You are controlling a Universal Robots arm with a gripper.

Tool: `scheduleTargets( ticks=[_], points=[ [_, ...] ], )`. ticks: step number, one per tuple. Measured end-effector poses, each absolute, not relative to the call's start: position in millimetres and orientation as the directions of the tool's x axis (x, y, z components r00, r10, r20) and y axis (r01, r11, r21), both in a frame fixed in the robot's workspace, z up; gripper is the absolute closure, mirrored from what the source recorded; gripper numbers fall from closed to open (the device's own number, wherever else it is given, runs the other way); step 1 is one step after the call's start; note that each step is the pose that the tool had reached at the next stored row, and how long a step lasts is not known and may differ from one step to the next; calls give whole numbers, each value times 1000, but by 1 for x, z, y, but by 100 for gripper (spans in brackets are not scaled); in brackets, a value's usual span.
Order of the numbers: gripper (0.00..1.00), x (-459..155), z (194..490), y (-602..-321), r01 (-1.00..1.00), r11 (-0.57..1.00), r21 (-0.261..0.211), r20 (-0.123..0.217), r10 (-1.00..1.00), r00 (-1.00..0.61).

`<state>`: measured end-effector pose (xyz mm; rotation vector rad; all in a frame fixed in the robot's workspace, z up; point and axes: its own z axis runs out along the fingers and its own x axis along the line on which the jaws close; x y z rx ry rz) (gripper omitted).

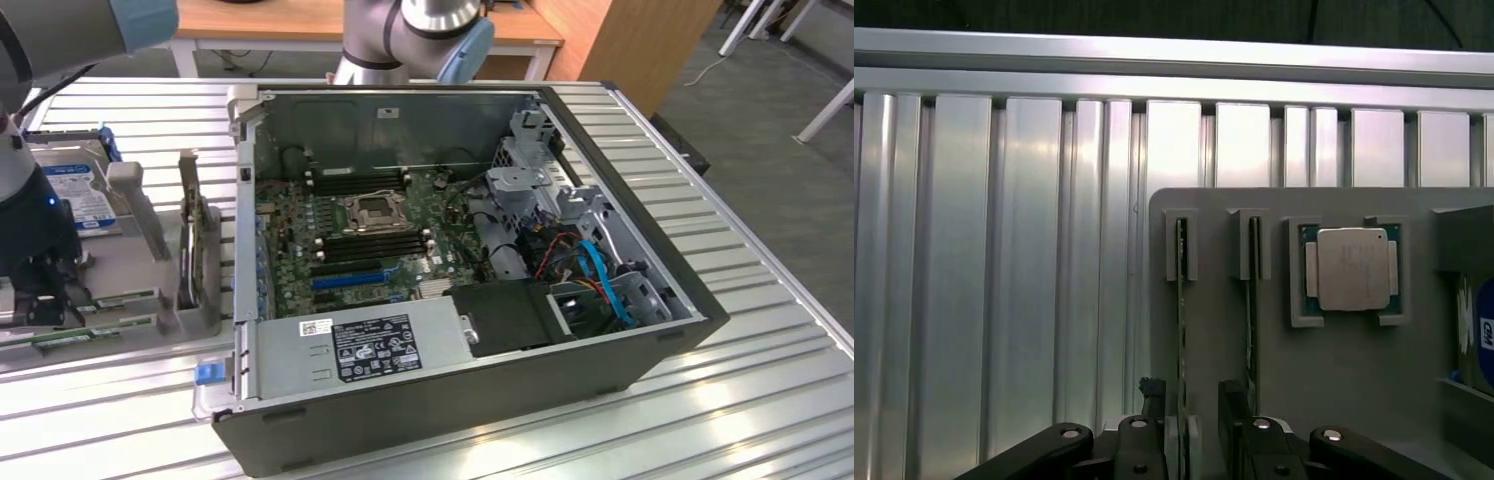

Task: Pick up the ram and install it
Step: 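Pick up the ram and move it above insertion slot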

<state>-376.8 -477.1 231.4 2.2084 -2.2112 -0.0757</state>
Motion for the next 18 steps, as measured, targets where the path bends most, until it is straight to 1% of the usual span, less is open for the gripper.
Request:
scheduleTargets(
  ticks=[18],
  points=[
    [65, -377, 213, -477, -999, 1, 45, -23, -1000, -2]
  ],
)
